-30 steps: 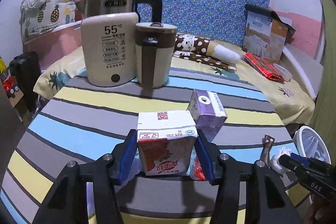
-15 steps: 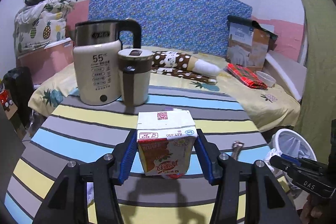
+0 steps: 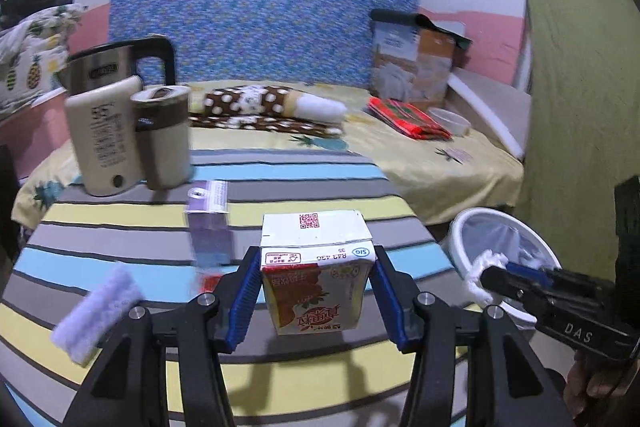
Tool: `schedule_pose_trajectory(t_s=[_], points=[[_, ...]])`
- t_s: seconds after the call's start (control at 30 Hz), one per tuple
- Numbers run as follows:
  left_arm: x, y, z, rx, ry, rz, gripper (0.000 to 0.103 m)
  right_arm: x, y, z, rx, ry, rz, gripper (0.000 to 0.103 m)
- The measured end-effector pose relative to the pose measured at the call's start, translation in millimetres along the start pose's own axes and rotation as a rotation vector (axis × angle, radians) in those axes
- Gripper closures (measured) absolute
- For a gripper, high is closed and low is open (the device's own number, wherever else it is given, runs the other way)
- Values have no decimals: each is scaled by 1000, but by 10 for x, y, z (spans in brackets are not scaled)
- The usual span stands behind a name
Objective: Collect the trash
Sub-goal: 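Carry the tissue over the bin with the right gripper while the left carries the carton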
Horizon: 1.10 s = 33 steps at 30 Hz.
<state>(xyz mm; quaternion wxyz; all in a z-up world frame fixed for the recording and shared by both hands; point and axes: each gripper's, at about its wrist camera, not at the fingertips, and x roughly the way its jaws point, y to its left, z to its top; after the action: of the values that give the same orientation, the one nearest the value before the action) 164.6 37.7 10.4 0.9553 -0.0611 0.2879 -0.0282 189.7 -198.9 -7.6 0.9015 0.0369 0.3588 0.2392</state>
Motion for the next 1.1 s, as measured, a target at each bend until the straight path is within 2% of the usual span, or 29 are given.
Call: schedule_pose_trajectory(t_s=[0.47,0.73,1.1], points=[[78,-735,-67,54,43,-123,49,-280,-324,-50,43,-47,-61,78],[176,-1144,-52,100,57,-185,49,-400,-647,-107,105,-72,-111,78],[437,-1579,-8,142,81,-255,49,-470,-1014,-165,180,-84,-167,78]])
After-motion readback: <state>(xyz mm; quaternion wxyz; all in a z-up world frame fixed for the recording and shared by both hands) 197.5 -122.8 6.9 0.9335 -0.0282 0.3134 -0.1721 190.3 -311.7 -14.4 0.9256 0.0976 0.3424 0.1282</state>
